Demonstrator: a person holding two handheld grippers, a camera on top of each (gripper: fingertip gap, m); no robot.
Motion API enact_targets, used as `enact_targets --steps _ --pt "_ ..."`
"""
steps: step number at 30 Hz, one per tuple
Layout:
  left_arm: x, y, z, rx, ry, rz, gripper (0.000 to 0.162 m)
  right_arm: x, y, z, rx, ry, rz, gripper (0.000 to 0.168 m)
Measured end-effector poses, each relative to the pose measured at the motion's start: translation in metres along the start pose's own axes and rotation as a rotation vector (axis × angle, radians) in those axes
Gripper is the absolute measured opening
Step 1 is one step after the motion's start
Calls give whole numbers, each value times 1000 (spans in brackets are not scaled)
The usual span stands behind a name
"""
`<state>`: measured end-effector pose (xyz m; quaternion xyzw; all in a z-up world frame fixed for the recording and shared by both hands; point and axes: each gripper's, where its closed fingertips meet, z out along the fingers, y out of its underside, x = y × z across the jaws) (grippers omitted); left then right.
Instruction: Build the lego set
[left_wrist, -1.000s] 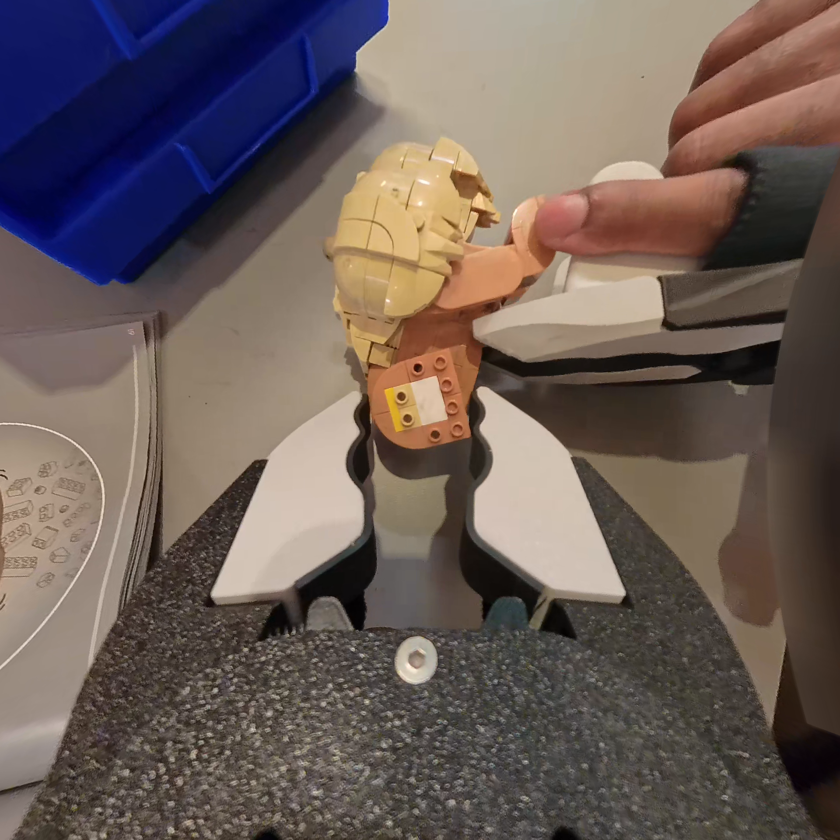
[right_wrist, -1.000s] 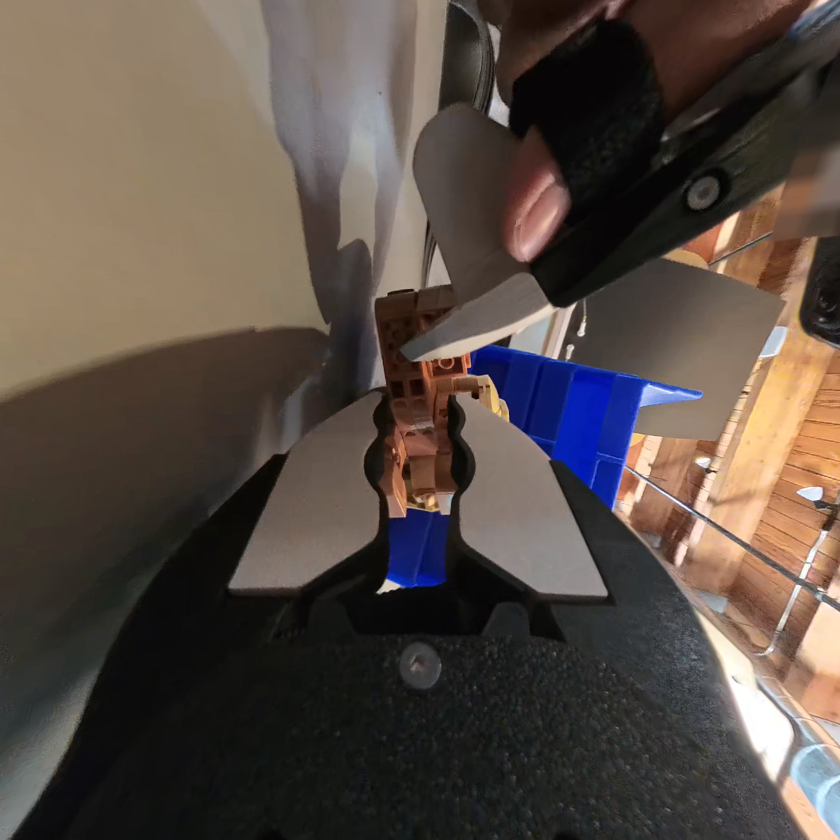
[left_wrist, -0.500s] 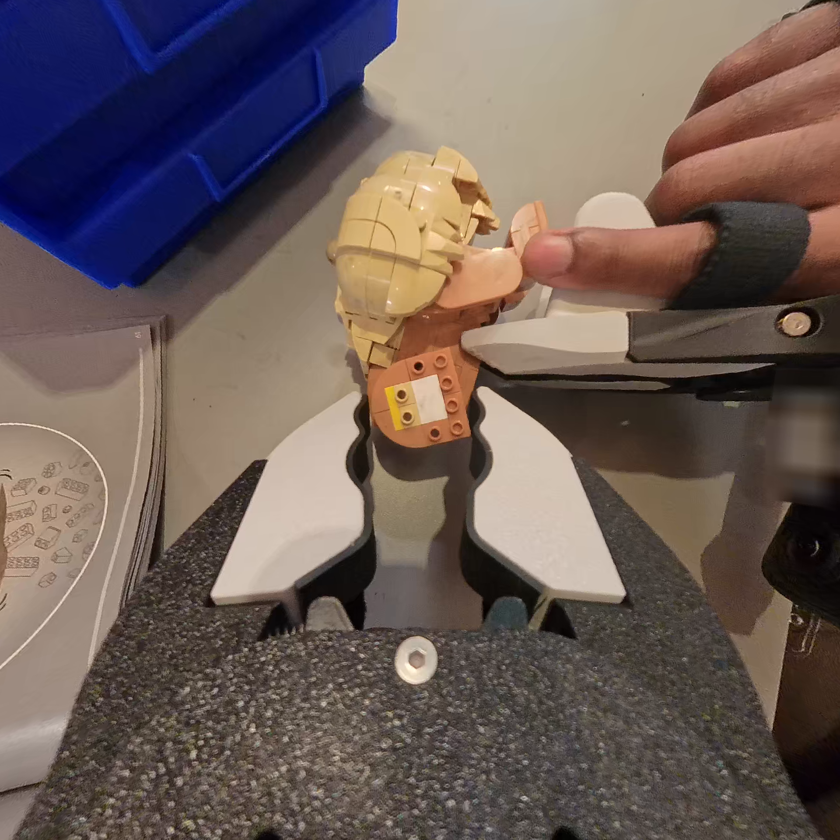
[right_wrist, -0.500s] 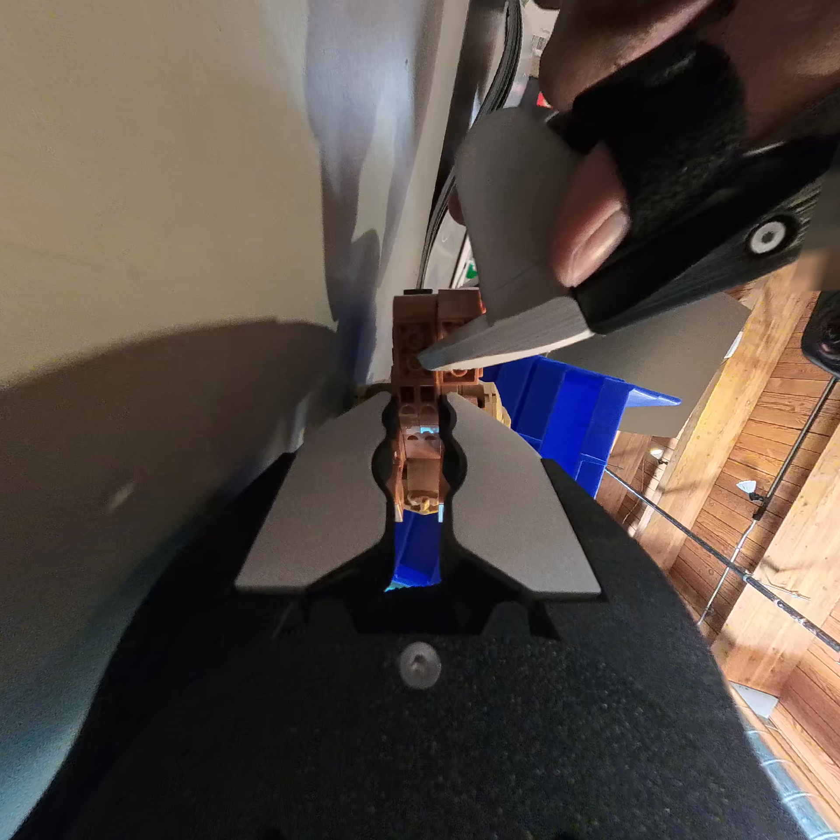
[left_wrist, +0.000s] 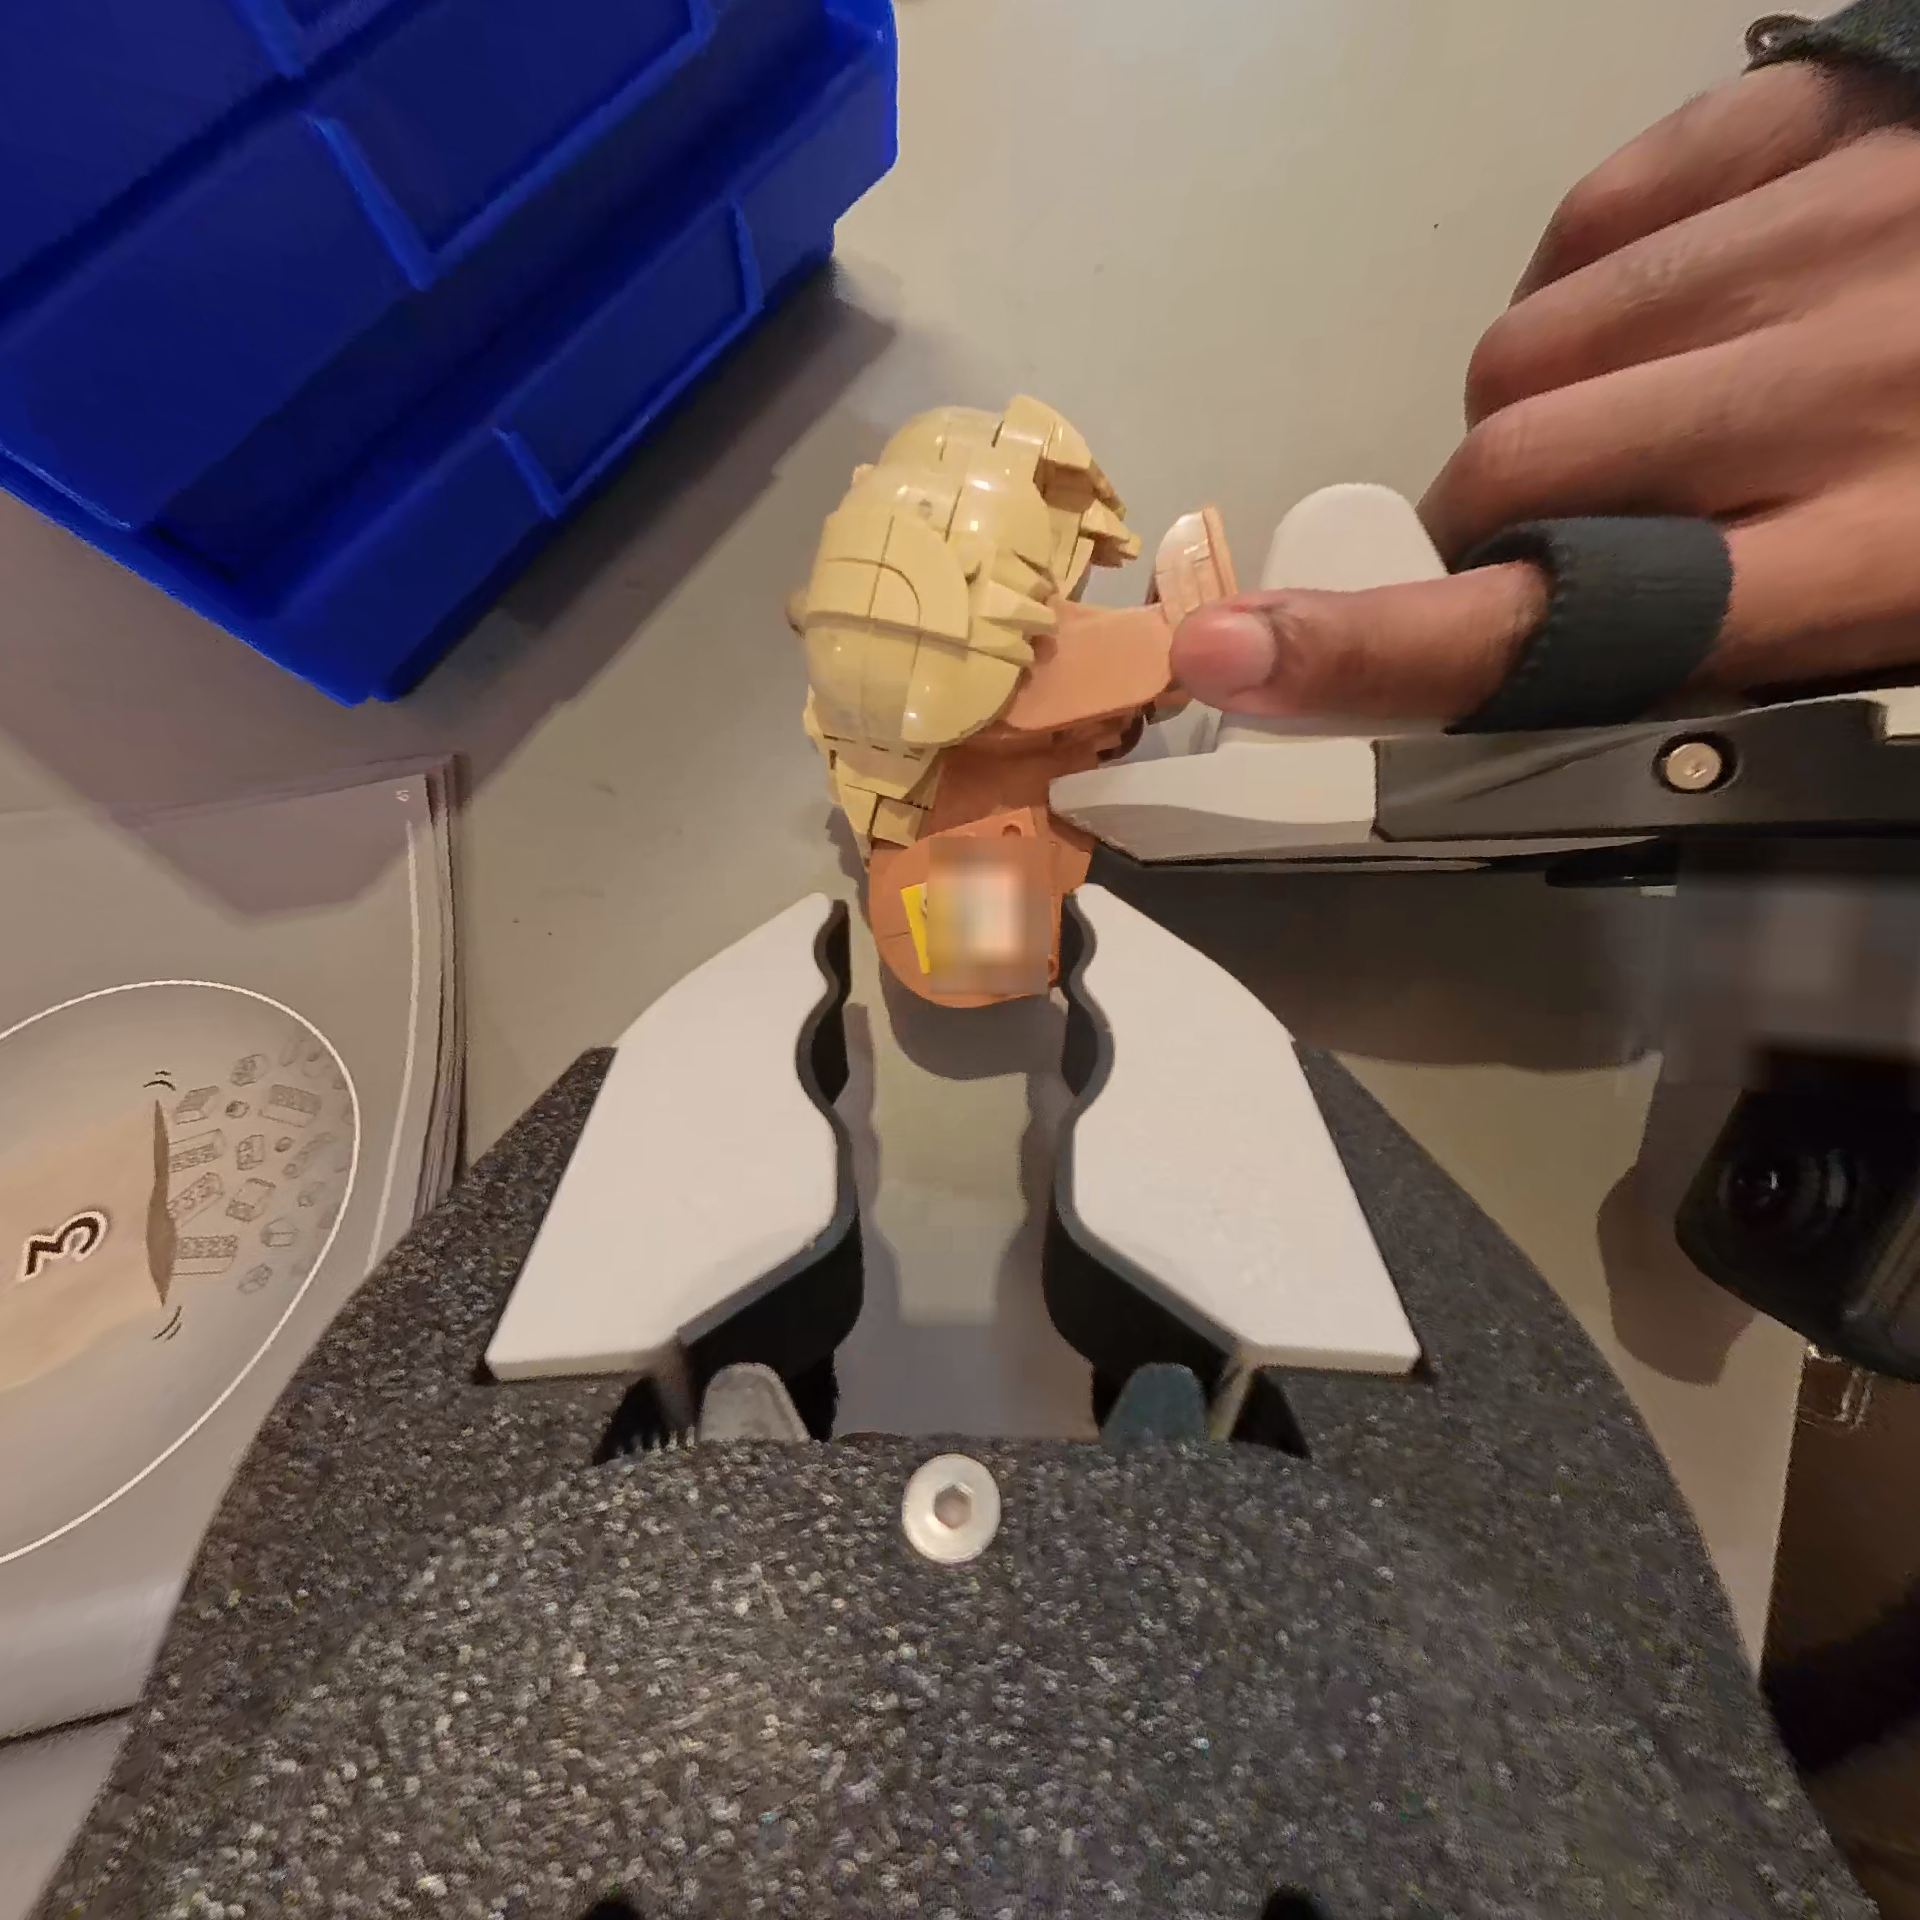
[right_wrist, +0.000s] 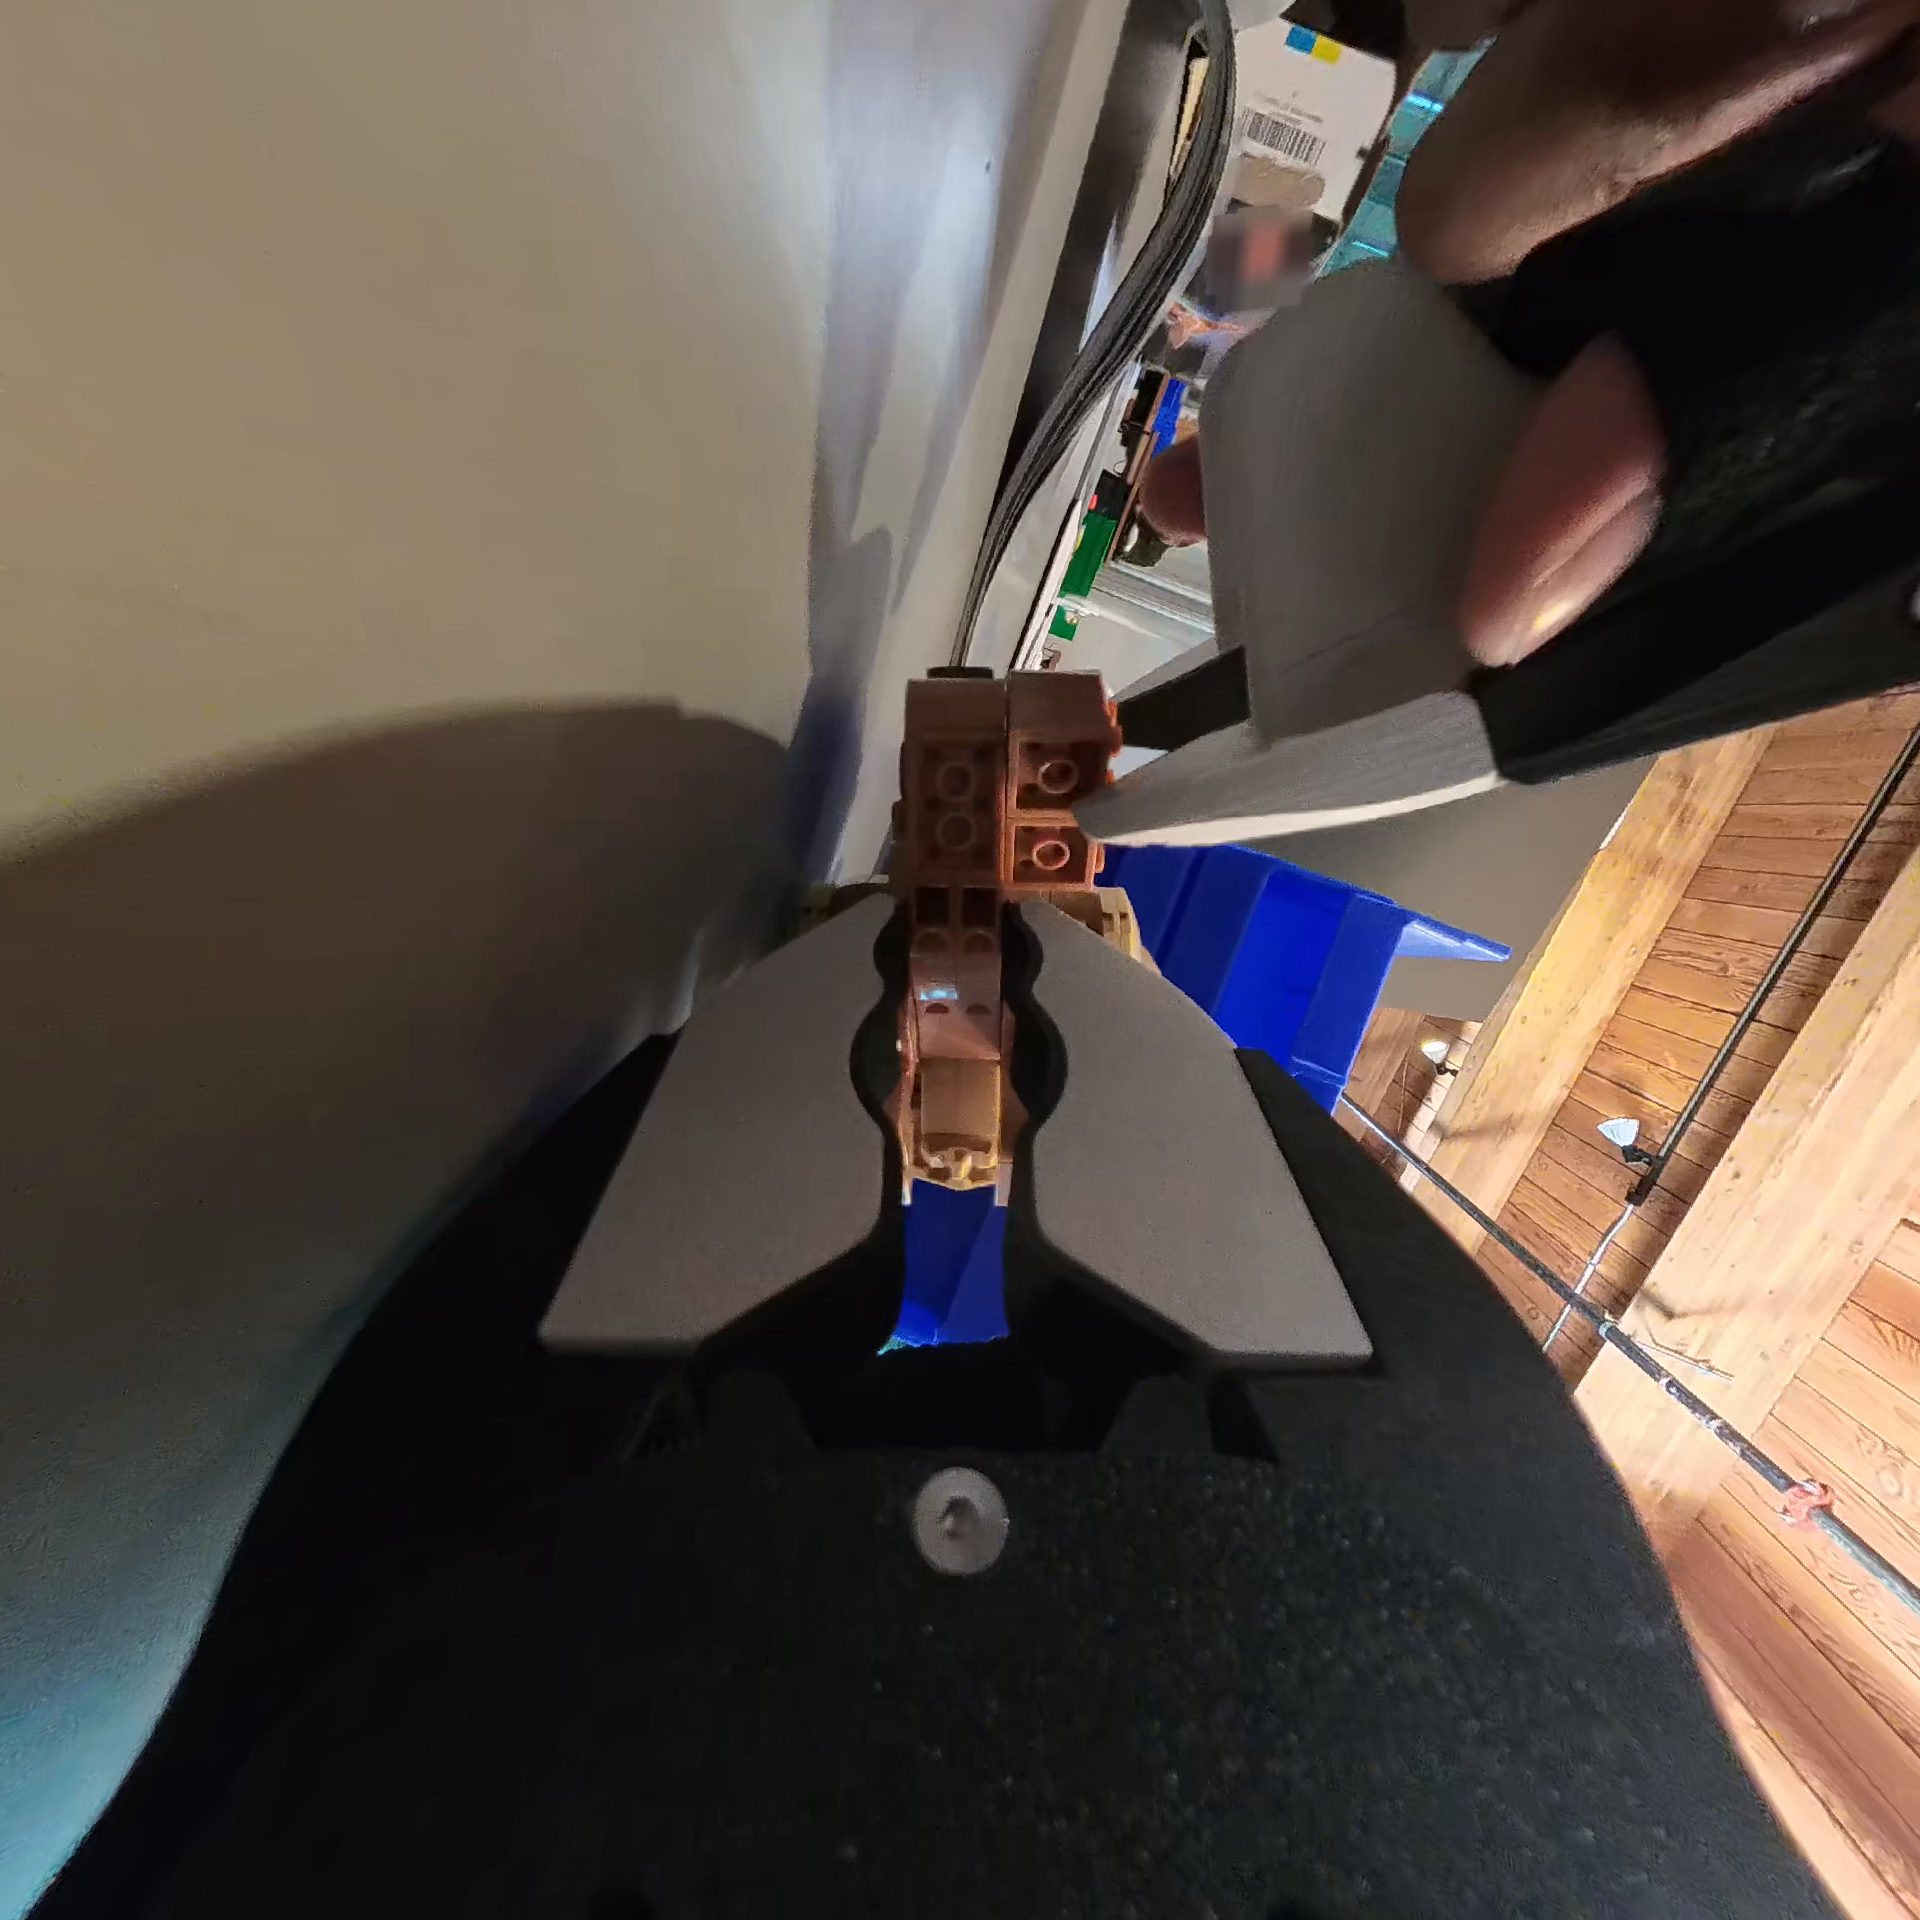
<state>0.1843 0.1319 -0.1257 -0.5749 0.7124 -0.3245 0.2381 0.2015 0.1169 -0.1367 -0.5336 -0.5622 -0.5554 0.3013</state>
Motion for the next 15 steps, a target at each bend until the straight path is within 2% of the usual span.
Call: enact_targets --steps 10,15 --pt "1 11 11 -56 3 -12 37 -2 -2 1 3 3 -38 17" --pt "-1 7 11 -26 1 -26 36 -1 -2 2 -3 17 -53 16"
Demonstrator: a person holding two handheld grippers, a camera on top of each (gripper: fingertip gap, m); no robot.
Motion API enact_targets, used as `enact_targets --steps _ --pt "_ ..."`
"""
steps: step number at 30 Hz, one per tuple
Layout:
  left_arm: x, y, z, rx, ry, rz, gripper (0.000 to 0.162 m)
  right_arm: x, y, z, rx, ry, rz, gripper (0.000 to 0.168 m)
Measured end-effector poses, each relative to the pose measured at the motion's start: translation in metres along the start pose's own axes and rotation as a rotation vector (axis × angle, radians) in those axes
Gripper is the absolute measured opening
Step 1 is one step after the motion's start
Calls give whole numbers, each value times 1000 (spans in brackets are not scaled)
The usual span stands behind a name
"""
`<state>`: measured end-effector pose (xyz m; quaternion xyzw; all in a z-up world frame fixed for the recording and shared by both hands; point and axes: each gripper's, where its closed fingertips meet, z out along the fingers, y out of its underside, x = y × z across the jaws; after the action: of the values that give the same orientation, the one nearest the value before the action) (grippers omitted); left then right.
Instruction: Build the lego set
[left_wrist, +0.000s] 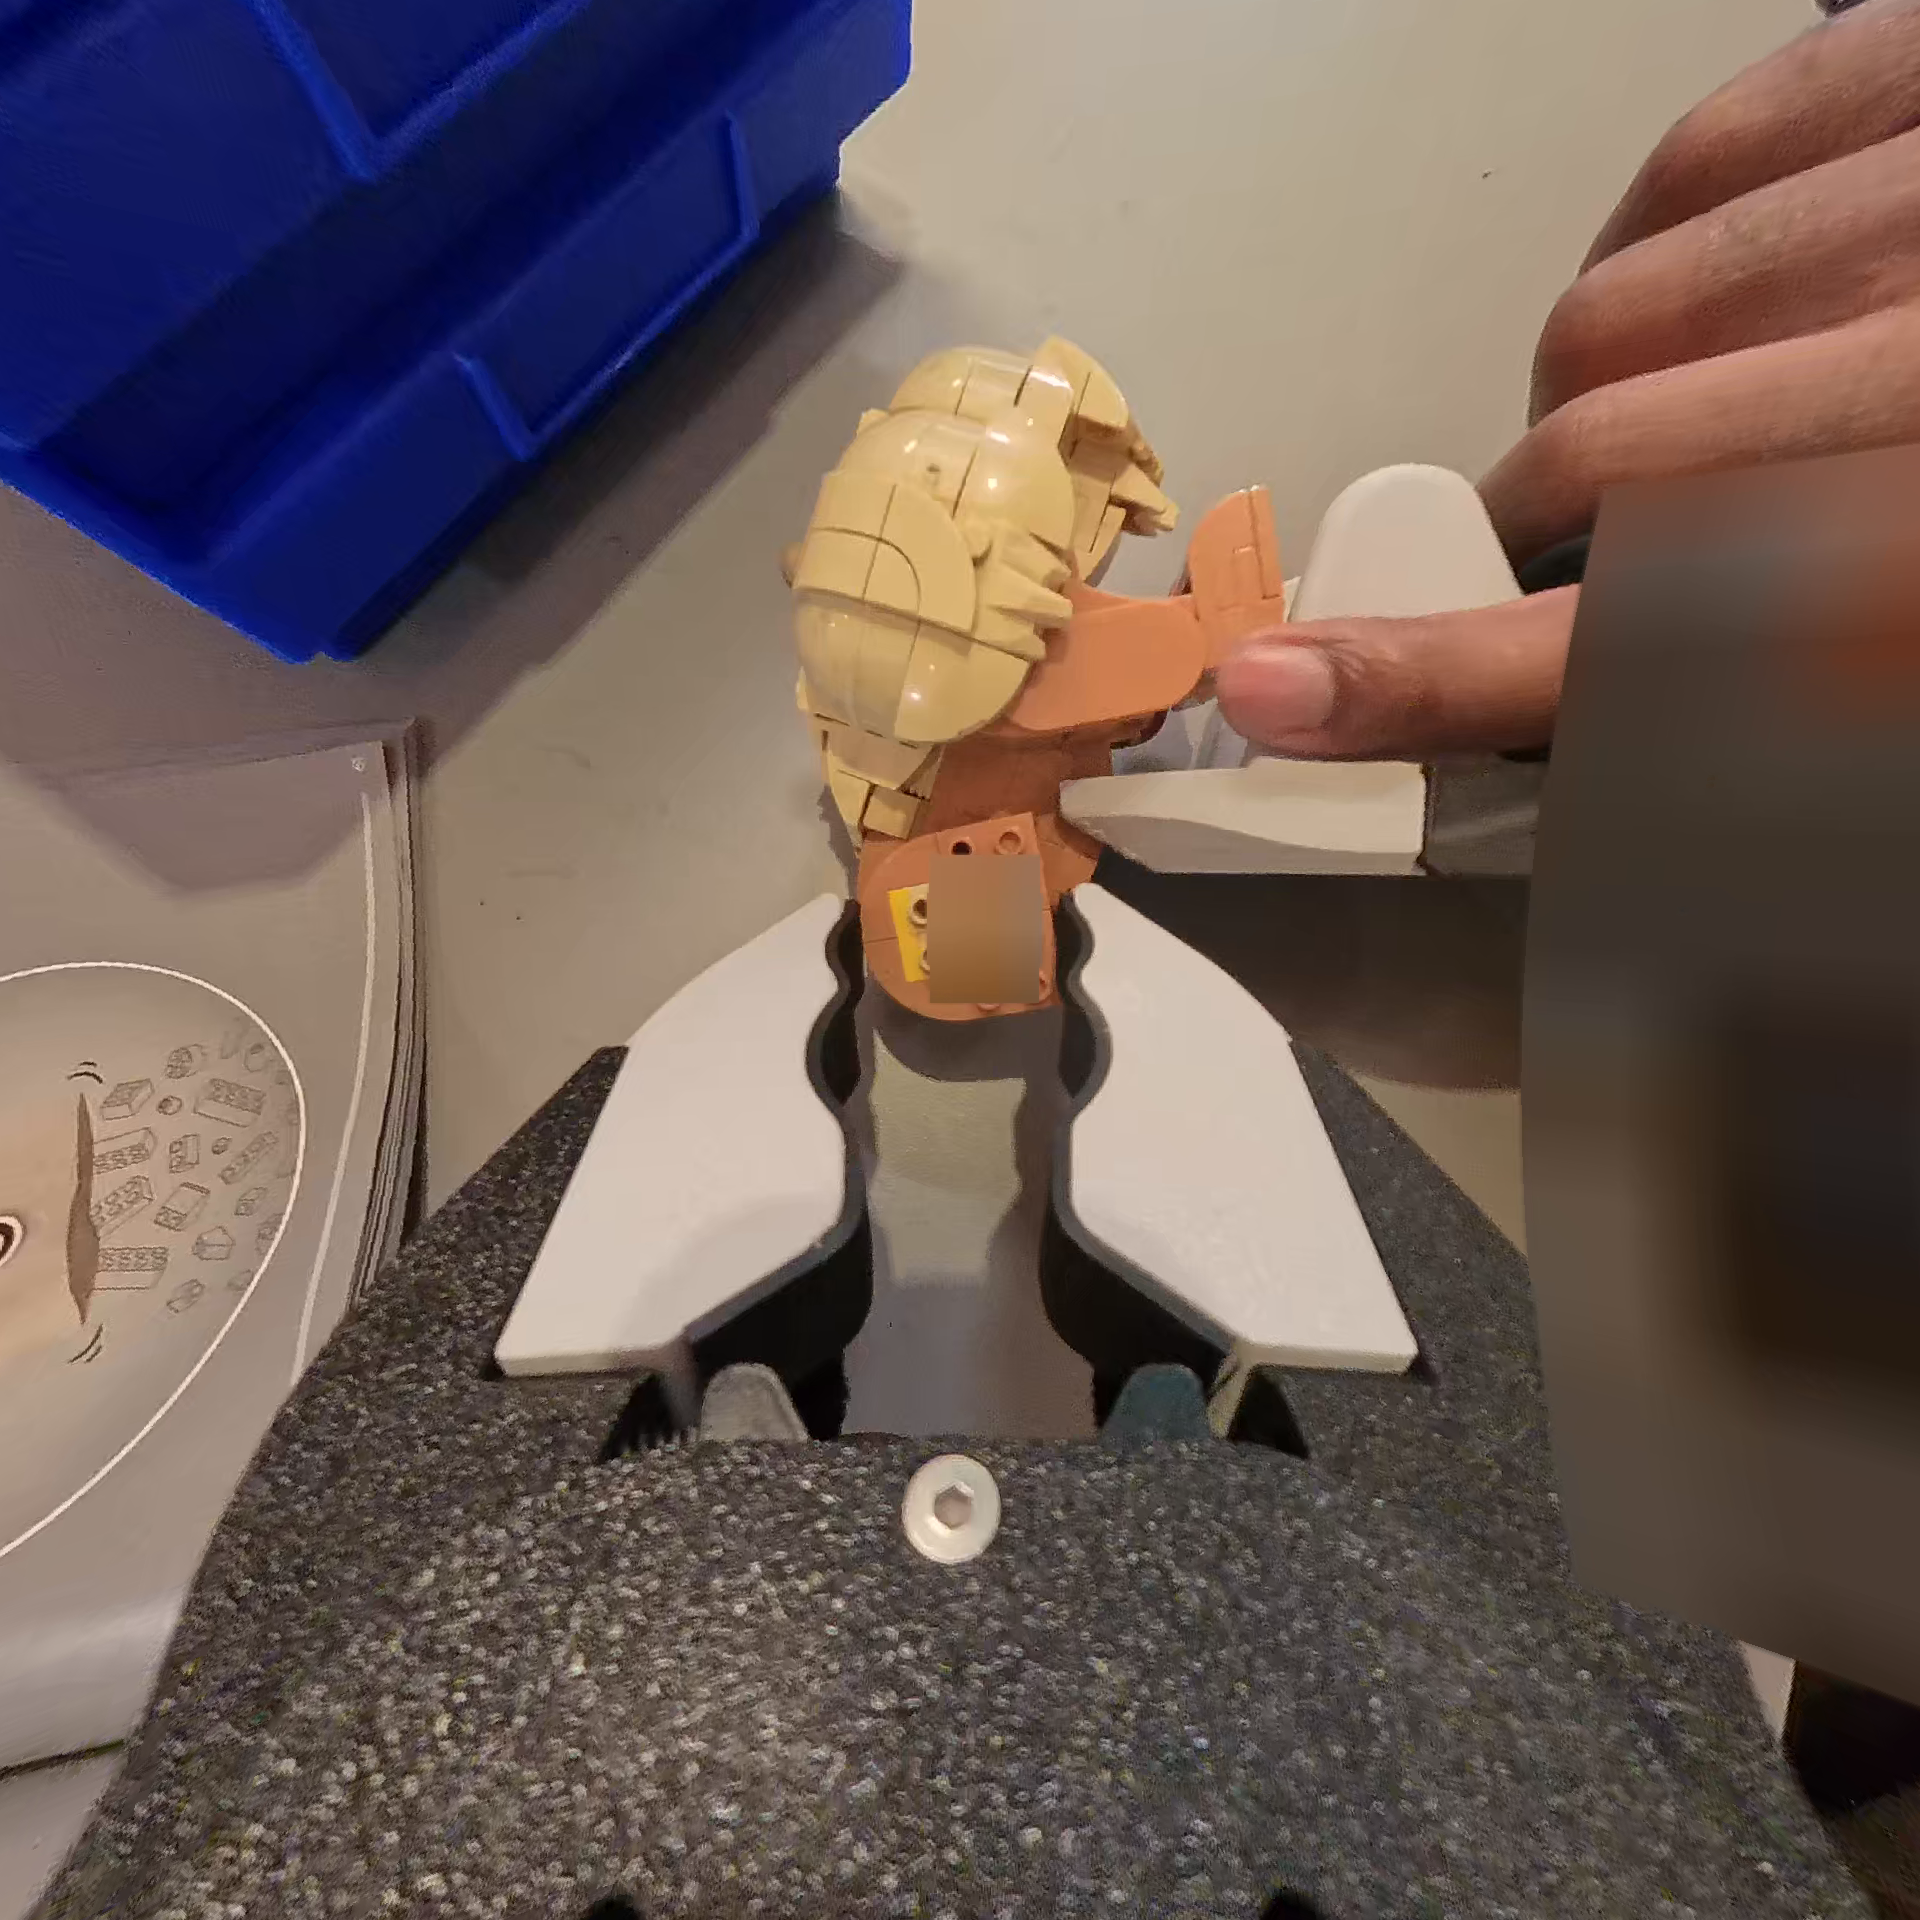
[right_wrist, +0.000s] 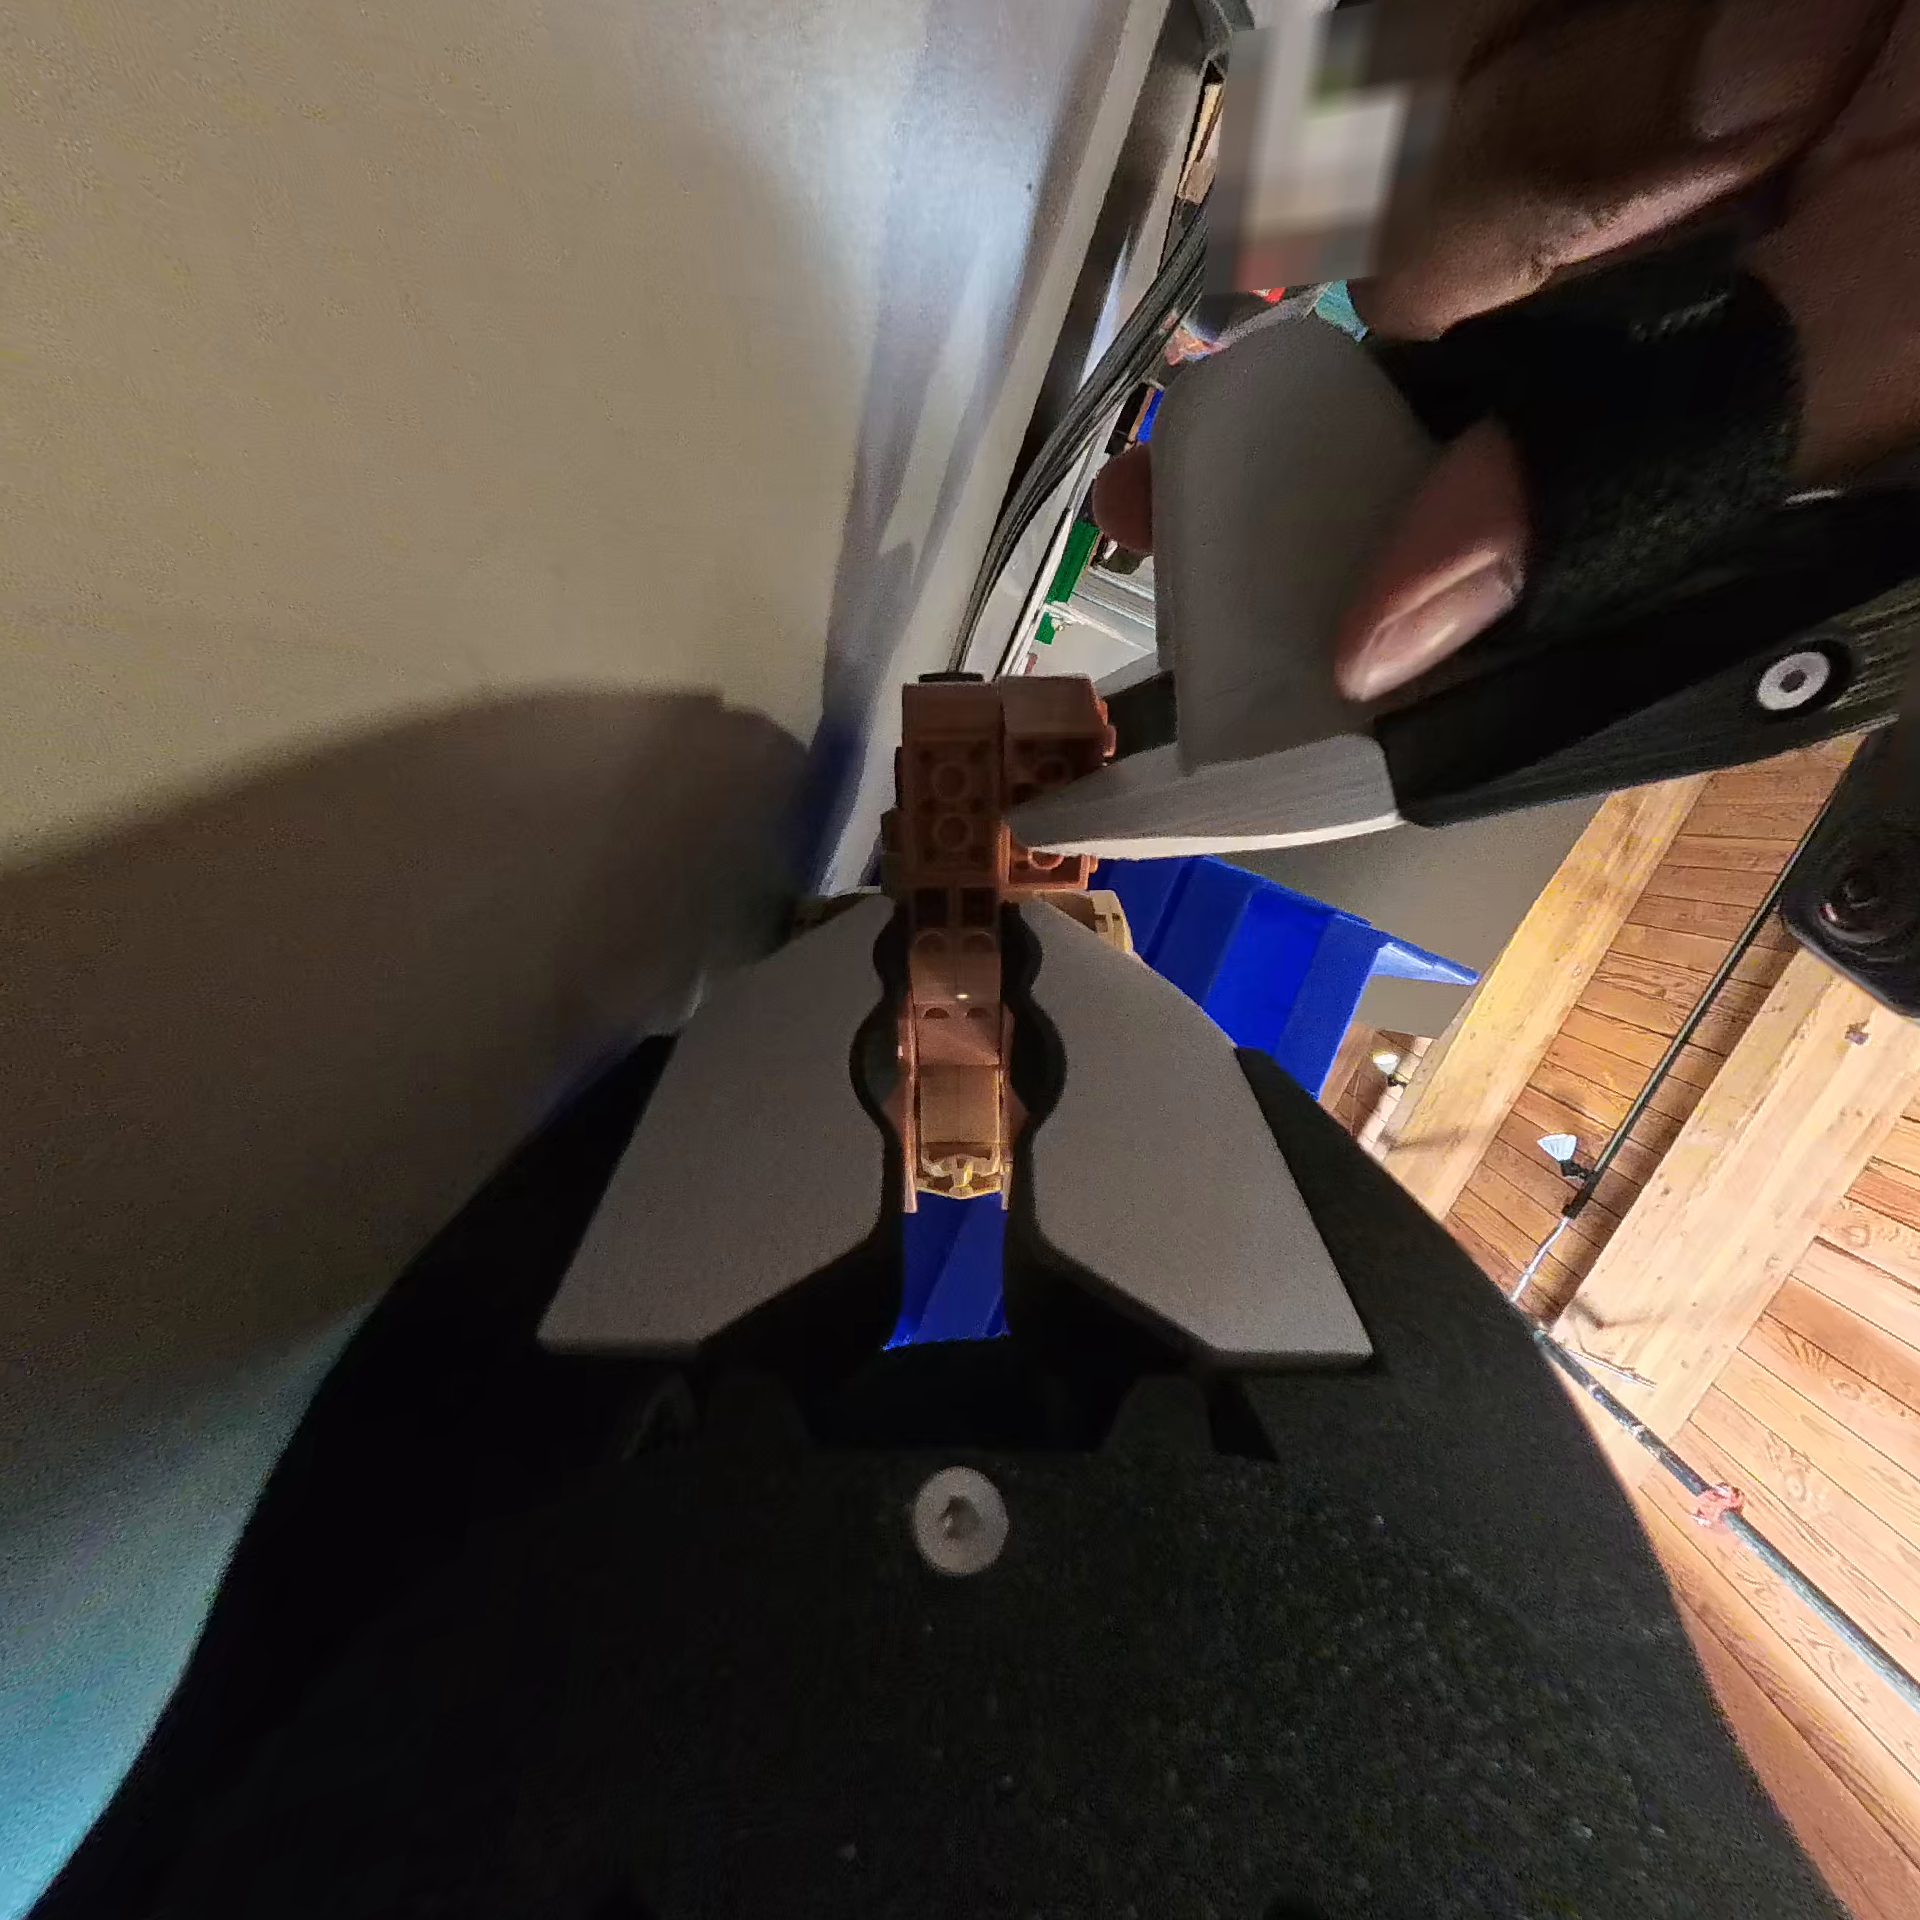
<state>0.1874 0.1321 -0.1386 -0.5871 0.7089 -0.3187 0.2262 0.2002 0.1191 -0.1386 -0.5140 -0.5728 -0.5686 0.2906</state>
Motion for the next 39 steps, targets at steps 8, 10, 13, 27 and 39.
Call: enact_targets --steps 8,10,13,27,39 --pt "0 4 2 6 73 -57 35 -1 -3 -1 12 -3 -56 16" --pt "0 5 2 11 114 -83 35 -1 -5 -2 25 -1 -66 16" --pt "1 7 1 12 160 -98 35 0 -7 -3 38 0 -72 16" --pt "0 7 -2 38 280 -175 34 3 -13 -4 75 12 -113 17" --pt "0 10 -3 7 318 -125 34 3 -16 -4 81 1 -130 16"
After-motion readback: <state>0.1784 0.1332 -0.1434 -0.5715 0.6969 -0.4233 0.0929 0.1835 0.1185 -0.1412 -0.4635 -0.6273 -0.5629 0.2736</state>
